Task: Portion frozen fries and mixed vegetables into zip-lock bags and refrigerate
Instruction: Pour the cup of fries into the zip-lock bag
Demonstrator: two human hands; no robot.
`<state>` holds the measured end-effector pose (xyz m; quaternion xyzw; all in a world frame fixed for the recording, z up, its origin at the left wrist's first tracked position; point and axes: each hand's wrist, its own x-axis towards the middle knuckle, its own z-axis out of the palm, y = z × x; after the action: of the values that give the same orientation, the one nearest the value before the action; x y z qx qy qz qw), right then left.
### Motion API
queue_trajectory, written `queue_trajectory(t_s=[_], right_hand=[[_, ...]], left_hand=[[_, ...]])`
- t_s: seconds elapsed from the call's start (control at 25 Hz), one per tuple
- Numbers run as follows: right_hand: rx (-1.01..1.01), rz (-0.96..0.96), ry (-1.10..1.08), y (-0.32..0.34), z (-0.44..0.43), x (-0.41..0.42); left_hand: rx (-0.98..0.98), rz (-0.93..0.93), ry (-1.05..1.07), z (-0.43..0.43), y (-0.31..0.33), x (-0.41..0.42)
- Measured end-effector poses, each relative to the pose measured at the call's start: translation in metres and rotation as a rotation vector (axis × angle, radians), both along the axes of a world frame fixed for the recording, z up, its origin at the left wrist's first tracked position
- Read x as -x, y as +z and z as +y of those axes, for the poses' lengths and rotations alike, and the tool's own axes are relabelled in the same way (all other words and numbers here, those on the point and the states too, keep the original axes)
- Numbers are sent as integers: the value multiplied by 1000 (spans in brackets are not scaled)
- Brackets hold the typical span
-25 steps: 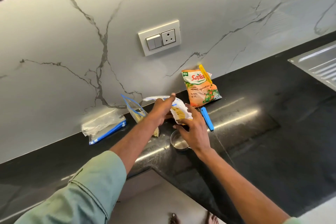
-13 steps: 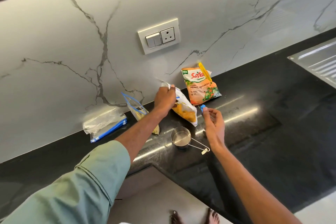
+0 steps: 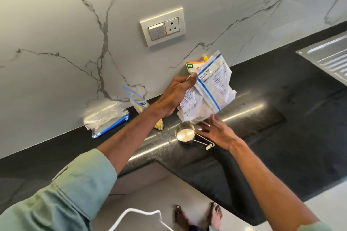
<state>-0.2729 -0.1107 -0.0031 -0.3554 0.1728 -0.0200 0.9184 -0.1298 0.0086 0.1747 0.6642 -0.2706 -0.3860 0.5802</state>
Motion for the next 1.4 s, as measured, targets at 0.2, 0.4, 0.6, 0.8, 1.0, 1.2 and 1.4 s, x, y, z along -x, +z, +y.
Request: queue_trajectory(t_s=[0.2, 0.4, 0.6, 0.8, 1.0, 1.2, 1.4], right_hand=[[105, -69, -61, -10, -16, 14], [445, 33, -151, -10, -35, 26], [803, 146, -229, -4, -46, 30], [1002, 120, -201, 7, -50, 28], [1112, 64, -185, 15, -51, 19], [1147, 60, -187, 21, -45, 14], [1153, 68, -179, 25, -44, 10]], left_hand=[[-55, 35, -64, 17, -12, -8], [-168, -165, -66, 28, -45, -29], [-357, -315, 36, 27, -89, -33], [-464, -281, 119, 28, -112, -35], [-438, -46, 258, 33, -122, -27], [-432, -25, 233, 41, -133, -26], [-444, -18, 253, 47, -139, -20]])
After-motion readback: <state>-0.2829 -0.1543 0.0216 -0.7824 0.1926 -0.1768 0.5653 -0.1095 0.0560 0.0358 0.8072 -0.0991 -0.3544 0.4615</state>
